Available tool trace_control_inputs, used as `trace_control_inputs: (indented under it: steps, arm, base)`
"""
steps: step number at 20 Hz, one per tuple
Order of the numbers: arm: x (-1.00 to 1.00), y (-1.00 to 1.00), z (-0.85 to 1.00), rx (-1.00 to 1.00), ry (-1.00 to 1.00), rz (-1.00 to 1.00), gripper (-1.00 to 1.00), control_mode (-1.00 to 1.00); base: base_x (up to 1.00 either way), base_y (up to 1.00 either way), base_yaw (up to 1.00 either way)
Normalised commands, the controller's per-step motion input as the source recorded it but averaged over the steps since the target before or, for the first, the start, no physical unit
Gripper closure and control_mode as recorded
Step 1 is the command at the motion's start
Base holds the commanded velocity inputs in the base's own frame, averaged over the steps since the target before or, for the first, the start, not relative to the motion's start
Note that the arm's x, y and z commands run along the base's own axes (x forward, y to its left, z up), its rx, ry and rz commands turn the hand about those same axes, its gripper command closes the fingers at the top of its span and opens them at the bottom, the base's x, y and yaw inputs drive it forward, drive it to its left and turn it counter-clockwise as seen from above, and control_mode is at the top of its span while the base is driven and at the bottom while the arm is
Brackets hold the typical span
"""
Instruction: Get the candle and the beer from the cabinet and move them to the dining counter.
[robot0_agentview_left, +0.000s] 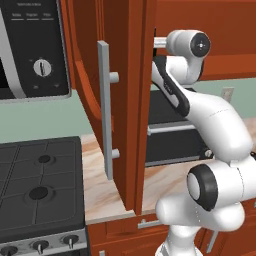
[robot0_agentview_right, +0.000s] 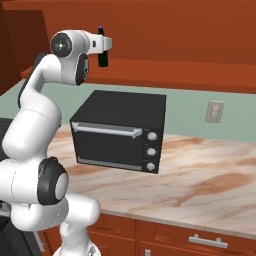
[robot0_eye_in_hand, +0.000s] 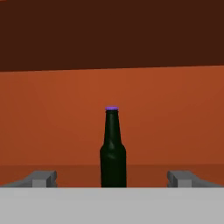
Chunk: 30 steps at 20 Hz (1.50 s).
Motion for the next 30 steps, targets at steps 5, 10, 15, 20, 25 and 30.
trace_control_inputs:
  steps: [5, 10, 15, 20, 25, 30]
  arm:
    - [0.29, 0.0, 0.0, 0.0, 0.0, 0.0, -1.0, -1.0]
    - [0.34, 0.0, 0.0, 0.0, 0.0, 0.0, -1.0, -1.0]
    - [0.31, 0.0, 0.0, 0.0, 0.0, 0.0, -1.0, -1.0]
    - [0.24, 0.0, 0.0, 0.0, 0.0, 0.0, -1.0, -1.0]
    - [0.25, 0.0, 0.0, 0.0, 0.0, 0.0, -1.0, -1.0]
    - [0.19, 0.0, 0.0, 0.0, 0.0, 0.0, -1.0, -1.0]
  base:
    - [0.0, 0.0, 0.0]
    - [0.0, 0.0, 0.0]
    - [0.0, 0.0, 0.0]
    - [0.0, 0.0, 0.0]
    - [0.0, 0.0, 0.0]
    - [0.0, 0.0, 0.0]
